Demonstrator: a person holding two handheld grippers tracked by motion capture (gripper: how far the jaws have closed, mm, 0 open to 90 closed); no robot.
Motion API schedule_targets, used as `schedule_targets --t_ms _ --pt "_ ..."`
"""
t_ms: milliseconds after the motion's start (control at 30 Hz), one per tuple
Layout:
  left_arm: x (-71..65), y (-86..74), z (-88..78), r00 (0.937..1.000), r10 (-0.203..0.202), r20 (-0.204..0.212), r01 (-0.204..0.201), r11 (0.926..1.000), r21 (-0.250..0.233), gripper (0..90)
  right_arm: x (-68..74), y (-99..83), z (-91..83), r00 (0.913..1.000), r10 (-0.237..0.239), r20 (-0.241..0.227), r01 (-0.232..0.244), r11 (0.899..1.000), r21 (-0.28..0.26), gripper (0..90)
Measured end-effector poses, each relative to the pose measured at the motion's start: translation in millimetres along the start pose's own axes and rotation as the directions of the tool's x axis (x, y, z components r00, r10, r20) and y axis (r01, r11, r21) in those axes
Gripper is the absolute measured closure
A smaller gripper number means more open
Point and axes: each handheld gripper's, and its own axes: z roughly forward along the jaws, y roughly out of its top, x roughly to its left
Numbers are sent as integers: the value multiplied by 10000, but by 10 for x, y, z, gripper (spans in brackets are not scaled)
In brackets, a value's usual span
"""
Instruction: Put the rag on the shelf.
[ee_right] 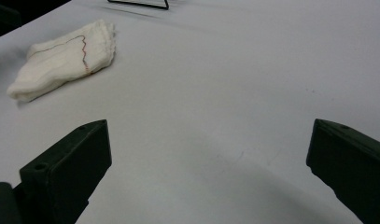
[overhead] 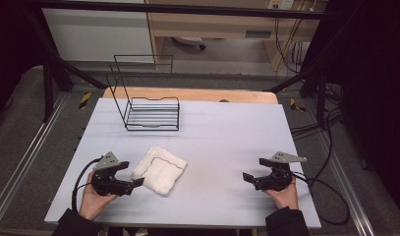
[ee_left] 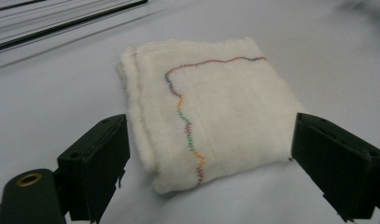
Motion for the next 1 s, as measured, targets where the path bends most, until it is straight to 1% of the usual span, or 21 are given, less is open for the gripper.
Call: schedule_targets --t_ms 33,100,167,200,233,267,300,333,367,400,533,567,633,667,700,767,833,867,1000 --pt "-39 9 18 10000 15 1 -15 10000 22 118 0 0 0 10000 0 0 0 10000 0 4" --pt "-113 27 50 9998 61 178 -61 10000 23 135 6 2 2 10000 -36 -2 36 10000 33 4" --pt "-189 42 78 9996 135 261 -136 9999 22 183 20 3 16 10000 -18 21 18 9999 101 4" --pt "-226 50 93 9992 185 350 -186 9998 30 183 20 3 16 10000 -18 21 18 9999 101 4" --pt "-266 58 109 9990 247 377 -249 9997 46 215 26 6 25 9999 -135 12 135 9998 132 4" --pt "-305 64 126 9988 305 371 -308 9995 71 215 26 6 25 9999 -135 12 135 9998 132 4" --pt "-343 70 144 9986 362 380 -367 9993 119 250 40 10 32 9999 -116 13 115 9998 171 4" --pt "-381 73 166 9984 398 412 -406 9990 178 250 40 10 32 9999 -116 13 115 9998 171 4" --pt "-418 76 188 9980 441 448 -453 9986 266 291 39 10 38 9999 -148 10 148 9998 166 4" --pt "-459 79 211 9976 488 482 -504 9981 342 291 39 10 38 9999 -148 10 148 9998 166 4" --pt "-631 83 299 9949 786 638 -826 9946 633 381 43 8 40 9999 -104 26 103 9997 201 4" --pt "-671 84 322 9937 868 706 -919 9931 725 400 44 8 40 9999 -100 28 100 9997 201 4" --pt "-743 83 368 9920 1062 686 -1122 9896 906 444 44 8 41 9999 -99 40 99 9997 216 4" --pt "-770 82 393 9911 1112 734 -1182 9880 994 485 43 7 42 9999 -127 45 126 9996 247 4" --pt "-794 81 416 9906 1172 704 -1244 9863 1083 485 43 7 42 9999 -127 45 126 9996 247 4" --pt "-822 76 459 9896 1263 685 -1342 9830 1257 525 43 7 43 9999 -138 42 137 9996 247 4" --pt "-825 68 495 9902 1217 682 -1304 9812 1424 570 44 7 42 9999 -116 56 115 9997 224 4" --pt "-821 62 509 9910 1152 677 -1241 9813 1471 570 44 7 42 9999 -116 56 115 9997 224 4" --pt "-794 50 548 9918 1156 547 -1230 9793 1609 633 44 7 45 9999 -103 61 102 9997 243 5"
